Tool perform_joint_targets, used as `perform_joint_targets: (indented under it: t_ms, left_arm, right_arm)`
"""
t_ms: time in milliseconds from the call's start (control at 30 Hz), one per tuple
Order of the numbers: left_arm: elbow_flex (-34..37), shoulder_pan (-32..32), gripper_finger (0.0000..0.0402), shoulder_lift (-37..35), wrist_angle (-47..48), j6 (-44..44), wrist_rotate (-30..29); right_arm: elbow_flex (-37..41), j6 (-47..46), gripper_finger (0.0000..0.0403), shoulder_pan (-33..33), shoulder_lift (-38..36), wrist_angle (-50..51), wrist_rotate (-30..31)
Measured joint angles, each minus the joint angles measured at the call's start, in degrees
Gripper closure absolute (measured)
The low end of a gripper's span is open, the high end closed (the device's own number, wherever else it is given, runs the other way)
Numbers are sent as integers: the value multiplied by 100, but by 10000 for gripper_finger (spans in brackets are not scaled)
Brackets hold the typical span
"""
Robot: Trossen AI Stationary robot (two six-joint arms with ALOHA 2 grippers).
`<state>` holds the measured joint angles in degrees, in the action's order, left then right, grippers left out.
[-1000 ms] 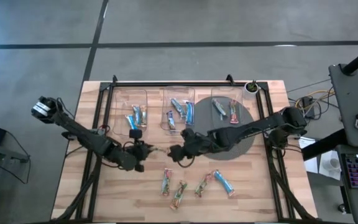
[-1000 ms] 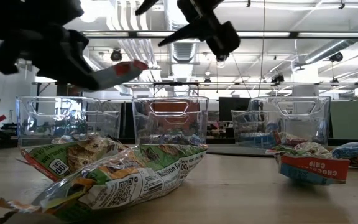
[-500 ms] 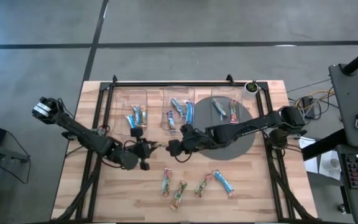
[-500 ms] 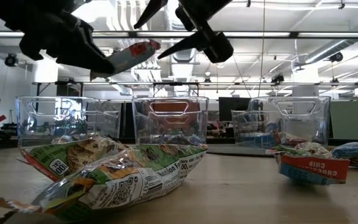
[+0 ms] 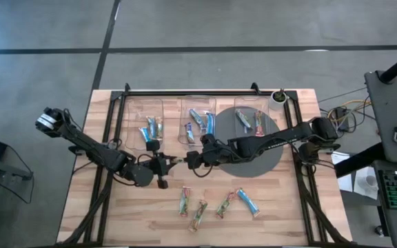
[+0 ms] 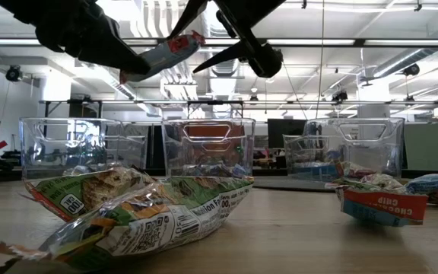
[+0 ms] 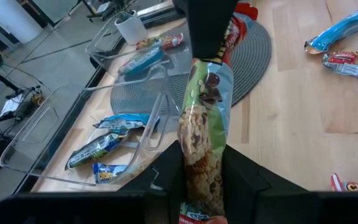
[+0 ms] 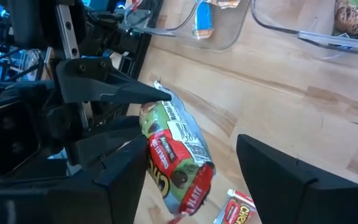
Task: Pick and place Granola Bars by type
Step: Put the red granola bar into the right transparent container
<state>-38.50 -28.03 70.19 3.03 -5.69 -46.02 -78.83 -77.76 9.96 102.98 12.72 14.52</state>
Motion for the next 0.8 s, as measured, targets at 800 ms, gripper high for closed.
perform_joint_targets:
  t_ms: [800]
  left_arm:
    - [10, 85, 296, -14, 510, -821, 238]
  right_arm:
    - [0, 48, 322, -31, 2, 38, 44]
